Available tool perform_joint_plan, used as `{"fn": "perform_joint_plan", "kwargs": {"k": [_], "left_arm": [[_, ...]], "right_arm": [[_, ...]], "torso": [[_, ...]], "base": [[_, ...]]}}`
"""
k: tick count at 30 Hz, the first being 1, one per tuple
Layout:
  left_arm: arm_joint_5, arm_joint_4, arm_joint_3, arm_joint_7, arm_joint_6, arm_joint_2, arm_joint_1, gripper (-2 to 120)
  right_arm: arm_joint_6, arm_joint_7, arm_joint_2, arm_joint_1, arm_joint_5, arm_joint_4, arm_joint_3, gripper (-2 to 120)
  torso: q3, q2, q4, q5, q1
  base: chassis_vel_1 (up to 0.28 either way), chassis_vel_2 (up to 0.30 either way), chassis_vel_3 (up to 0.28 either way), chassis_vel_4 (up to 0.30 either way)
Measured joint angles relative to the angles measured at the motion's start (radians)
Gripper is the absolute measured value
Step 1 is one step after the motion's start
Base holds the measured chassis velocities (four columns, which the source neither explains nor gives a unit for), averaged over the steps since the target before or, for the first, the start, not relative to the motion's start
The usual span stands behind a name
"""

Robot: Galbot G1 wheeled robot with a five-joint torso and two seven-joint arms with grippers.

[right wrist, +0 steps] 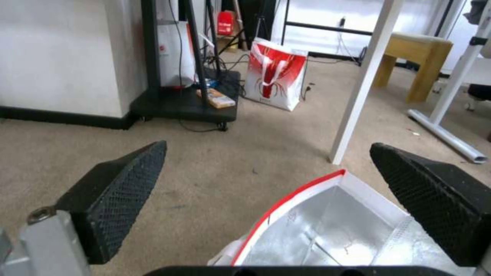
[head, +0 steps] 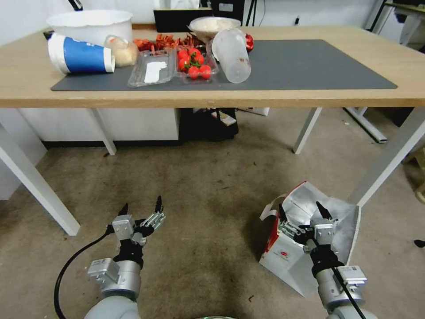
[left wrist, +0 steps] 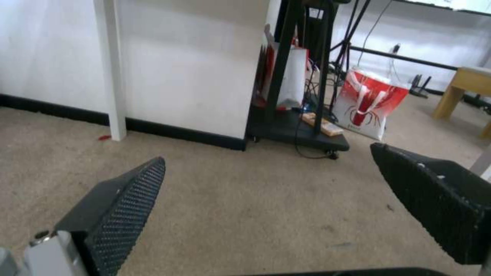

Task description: Pick up the food delivery bag from the floor and place it on the table.

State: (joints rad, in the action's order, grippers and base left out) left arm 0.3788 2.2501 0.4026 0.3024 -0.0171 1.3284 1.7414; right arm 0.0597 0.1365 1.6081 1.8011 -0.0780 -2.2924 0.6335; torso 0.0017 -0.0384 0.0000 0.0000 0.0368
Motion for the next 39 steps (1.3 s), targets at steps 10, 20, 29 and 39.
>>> {"fn": "perform_joint_plan", "kwargs": {"k": [10,20,29,39], "left_arm": [[0.0,0.002,0.002,0.001,0.0,-0.003,0.002,100],[-0.012,-0.014,0.003,-0.002,-0.026,-0.002,-0.001,100],[-0.046,-0.004,0.01,-0.02,0.014,-0.01,-0.004,100],[-0.038,-0.013,0.013,-0.014,0.005,-0.018,-0.011,100]], "right_arm": [[0.0,0.001,0.0,0.002,-0.001,0.001,-0.002,100],[-0.001,0.001,0.0,0.003,-0.002,0.002,-0.001,100],[0.002,0.001,0.0,0.008,0.002,-0.018,0.007,100],[0.016,-0.006,0.0,0.017,-0.001,-0.033,0.006,100]], "torso": [[-0.002,0.017,0.0,0.0,-0.004],[-0.002,0.013,-0.0001,-0.0002,-0.004],[-0.002,0.009,0.0,0.0,-0.003],[-0.002,0.008,0.0,0.0001,-0.003]], "base": [[0.0,0.0,0.0,0.0],[0.0,0.0,0.0,0.0],[0.0,0.0,0.0,0.0],[0.0,0.0,0.0,0.0]]}}
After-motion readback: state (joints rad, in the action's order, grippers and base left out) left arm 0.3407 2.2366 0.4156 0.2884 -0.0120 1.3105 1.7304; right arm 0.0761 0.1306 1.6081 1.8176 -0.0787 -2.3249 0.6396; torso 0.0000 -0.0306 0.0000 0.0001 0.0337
